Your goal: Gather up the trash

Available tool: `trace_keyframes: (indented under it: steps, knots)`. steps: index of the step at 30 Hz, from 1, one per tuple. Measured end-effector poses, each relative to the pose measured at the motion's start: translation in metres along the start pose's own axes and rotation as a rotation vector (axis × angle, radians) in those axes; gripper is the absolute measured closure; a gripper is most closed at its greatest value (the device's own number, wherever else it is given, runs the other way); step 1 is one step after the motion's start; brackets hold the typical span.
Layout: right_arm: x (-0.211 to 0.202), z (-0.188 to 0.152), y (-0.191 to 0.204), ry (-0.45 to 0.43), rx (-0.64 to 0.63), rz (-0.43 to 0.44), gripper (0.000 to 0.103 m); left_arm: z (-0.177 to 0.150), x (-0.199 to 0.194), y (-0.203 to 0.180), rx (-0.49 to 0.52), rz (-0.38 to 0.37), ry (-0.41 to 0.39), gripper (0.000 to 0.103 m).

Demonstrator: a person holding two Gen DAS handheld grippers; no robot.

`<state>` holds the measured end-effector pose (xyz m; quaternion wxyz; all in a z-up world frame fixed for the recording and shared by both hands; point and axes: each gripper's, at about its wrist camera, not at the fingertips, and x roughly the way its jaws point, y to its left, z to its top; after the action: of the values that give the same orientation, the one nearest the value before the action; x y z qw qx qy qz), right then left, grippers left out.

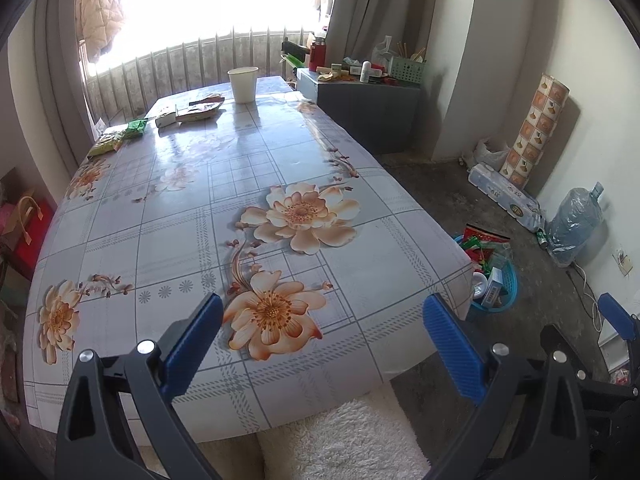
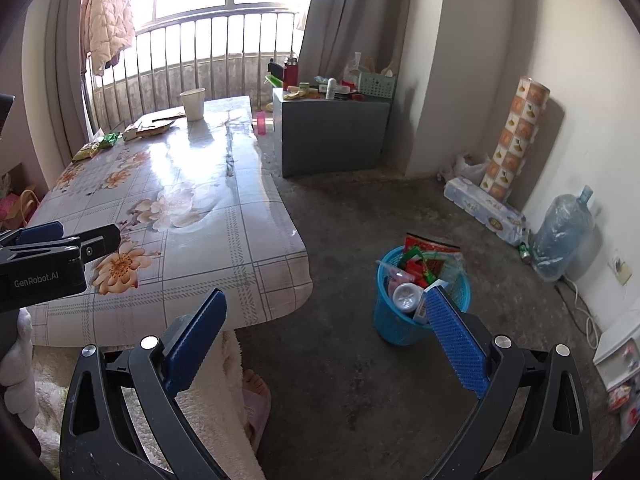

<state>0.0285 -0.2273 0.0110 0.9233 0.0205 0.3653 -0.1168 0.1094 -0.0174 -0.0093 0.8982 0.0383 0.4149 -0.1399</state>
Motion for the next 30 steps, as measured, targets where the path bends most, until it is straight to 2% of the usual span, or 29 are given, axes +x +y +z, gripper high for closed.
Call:
trace_keyframes:
  steps: [30]
  knots:
    - [-0.022,-0.012,-0.023,-0.052,0.008,0.036,0.007,-0.009,-0.015,-0.033,0.061,0.007,0.012,0.005]
